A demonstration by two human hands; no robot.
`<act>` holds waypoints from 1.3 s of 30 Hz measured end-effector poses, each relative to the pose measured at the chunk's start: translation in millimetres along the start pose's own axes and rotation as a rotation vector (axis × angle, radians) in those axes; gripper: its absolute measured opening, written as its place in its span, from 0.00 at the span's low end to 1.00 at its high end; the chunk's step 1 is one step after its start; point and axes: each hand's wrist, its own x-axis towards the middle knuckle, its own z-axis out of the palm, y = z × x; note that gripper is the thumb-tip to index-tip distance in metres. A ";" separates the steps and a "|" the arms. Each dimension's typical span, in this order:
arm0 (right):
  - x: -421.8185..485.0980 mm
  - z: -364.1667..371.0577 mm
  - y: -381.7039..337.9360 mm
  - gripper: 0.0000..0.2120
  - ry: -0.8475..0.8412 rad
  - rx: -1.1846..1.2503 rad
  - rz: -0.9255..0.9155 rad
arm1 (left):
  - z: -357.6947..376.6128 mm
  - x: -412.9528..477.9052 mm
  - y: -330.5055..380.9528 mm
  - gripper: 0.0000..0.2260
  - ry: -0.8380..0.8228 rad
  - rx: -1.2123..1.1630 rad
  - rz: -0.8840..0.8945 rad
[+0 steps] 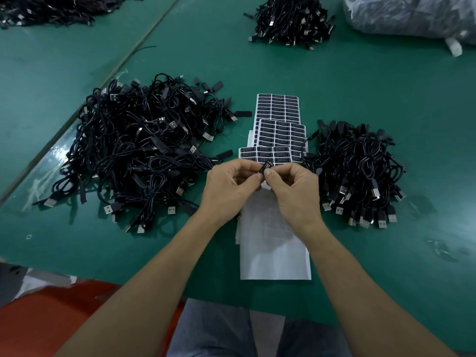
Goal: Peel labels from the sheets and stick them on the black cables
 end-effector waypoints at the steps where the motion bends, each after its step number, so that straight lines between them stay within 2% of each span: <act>1: 0.3 -0.1 -0.1 0.08 0.002 -0.002 -0.003 | 0.3 0.0 0.4 0.09 0.000 0.000 -0.001; 17: 0.0 0.5 -1.7 0.08 0.020 -0.012 0.020 | 5.1 0.1 0.5 0.13 0.003 0.015 -0.005; 25: 1.3 0.8 -3.3 0.06 0.022 0.001 0.087 | 4.9 -0.8 -1.1 0.13 0.016 -0.009 -0.004; 39: 0.4 -0.4 -4.5 0.10 0.034 0.028 0.112 | 4.4 -1.7 0.4 0.12 0.005 -0.020 0.006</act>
